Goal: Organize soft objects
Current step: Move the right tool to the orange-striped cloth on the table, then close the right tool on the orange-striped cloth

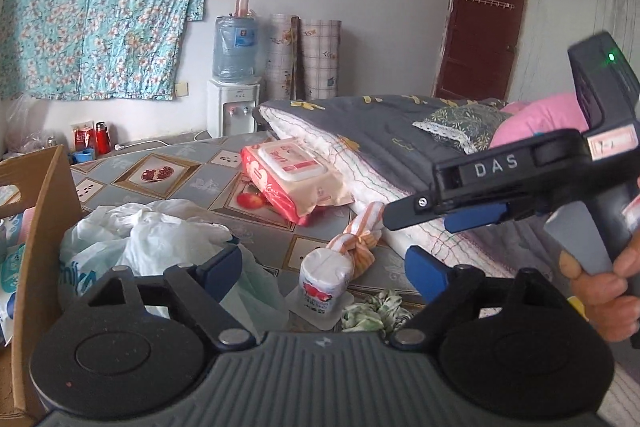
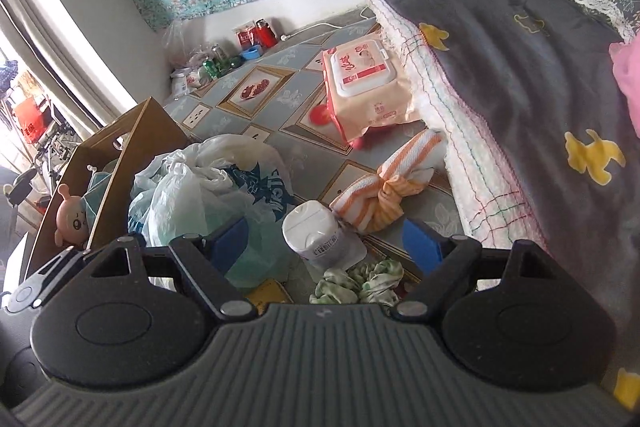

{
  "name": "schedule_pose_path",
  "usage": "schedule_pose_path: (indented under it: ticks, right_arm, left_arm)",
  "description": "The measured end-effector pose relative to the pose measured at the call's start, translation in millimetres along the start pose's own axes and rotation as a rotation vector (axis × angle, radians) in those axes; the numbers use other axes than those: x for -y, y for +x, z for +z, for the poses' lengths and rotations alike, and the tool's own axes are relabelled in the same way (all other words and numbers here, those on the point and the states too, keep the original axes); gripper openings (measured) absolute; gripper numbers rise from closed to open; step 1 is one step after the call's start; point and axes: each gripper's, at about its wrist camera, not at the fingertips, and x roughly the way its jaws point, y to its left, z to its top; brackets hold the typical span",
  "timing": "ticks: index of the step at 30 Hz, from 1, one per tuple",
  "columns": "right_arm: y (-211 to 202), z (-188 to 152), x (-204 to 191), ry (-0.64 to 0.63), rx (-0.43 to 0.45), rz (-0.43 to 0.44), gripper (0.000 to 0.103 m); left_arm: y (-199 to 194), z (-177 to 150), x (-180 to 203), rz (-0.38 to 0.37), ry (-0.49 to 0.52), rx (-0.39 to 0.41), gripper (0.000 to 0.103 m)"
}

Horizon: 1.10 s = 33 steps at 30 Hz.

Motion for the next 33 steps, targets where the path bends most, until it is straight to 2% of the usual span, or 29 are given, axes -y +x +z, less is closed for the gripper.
schedule_pose_path:
  ticks: [9, 13, 18, 24, 28, 29, 32, 33]
  right_arm:
    - [53.6, 27.4, 39.0, 0.138, -0.08, -0.001, 0.083]
    - [83.8, 38.7, 58.7, 0.224, -0.117, -0.004, 0.081]
    - [123.8, 45.8, 81.8, 0.334, -0.186, -0.011, 0.079]
    - [155.4, 51.0, 84.3, 0.332, -0.217, -0.032, 0.078]
    - [162.4, 56.2, 85.8, 0.343, -0.202, -0.042, 0.073]
    - [163.7, 57.5, 85.7, 0.345, -0.203, -0.04, 0.065]
    - [167.8, 58.6, 85.1, 0.338, -0.21, -0.056, 0.053]
    - [169.1, 59.4, 85.0, 0.339, -0.213, -0.056, 0.052]
  left_arm:
    - [50.4, 4.8, 9.3, 0.021, 0.022, -0.034, 0.072]
    - [77.6, 14.3, 13.4, 0.011, 0.066, -0.045, 0.072]
    - [119.1, 19.1, 22.7, -0.021, 0.122, -0.113, 0.072]
    - [151.6, 18.8, 32.8, -0.035, 0.145, -0.171, 0.069]
    - [157.1, 19.4, 29.4, -0.054, 0.127, -0.169, 0.067]
    - [159.6, 19.9, 28.6, -0.044, 0.134, -0.173, 0.067]
    - [167.6, 20.3, 26.4, -0.033, 0.151, -0.194, 0.064]
    - [169.9, 20.4, 25.6, -0.037, 0.151, -0.202, 0.063]
